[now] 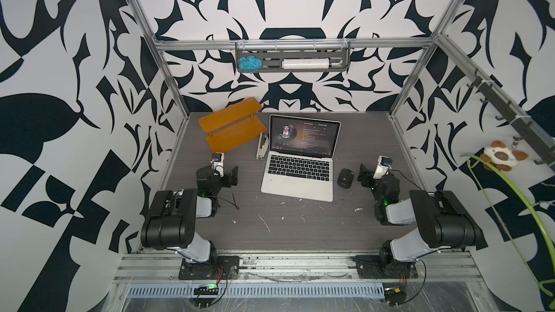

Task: Remove the wireless mouse receiver from the laptop
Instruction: Reset both arms

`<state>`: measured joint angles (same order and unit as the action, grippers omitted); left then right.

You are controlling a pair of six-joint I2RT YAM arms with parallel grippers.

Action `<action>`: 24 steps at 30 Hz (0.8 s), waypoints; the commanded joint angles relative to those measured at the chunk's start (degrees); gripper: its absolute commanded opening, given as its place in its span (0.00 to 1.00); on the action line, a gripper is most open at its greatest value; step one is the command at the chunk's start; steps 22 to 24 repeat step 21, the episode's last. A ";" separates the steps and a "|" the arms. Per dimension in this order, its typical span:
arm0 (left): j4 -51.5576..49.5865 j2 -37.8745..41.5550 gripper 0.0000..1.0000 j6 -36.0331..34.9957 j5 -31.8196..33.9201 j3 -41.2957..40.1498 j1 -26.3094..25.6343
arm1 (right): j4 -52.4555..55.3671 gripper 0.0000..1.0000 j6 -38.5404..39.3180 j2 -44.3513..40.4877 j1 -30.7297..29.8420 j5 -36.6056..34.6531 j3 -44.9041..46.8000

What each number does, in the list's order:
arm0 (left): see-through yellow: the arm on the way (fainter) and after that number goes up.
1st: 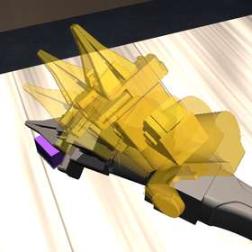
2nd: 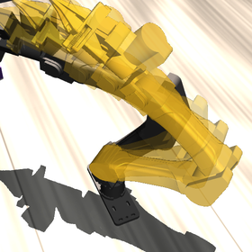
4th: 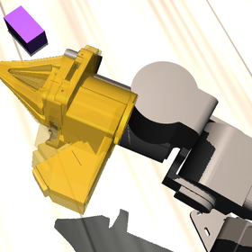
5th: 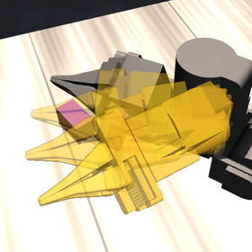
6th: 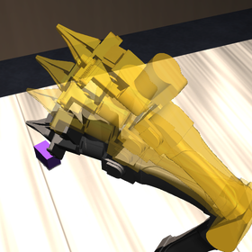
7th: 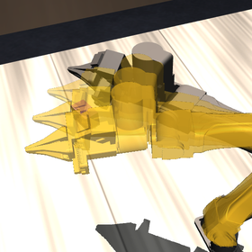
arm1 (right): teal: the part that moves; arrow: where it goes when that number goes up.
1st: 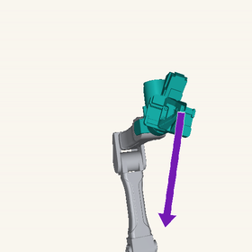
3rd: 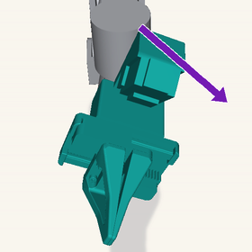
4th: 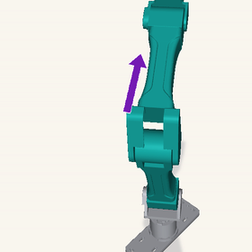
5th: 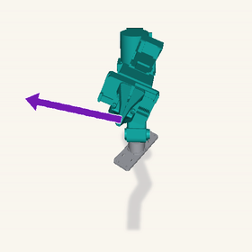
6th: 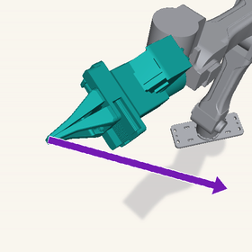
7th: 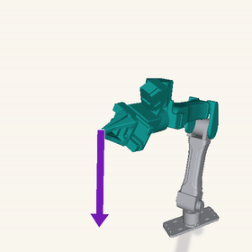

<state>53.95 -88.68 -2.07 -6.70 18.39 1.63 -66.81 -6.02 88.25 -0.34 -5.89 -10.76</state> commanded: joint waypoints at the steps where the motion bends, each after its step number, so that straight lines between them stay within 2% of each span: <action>1: -1.44 0.81 0.99 1.75 2.07 1.91 0.33 | -2.10 1.00 1.03 -0.43 -0.63 -0.79 -1.41; 24: -1.18 0.57 0.99 1.42 1.69 1.91 0.31 | -0.14 1.00 3.97 -0.40 -2.01 2.32 -2.29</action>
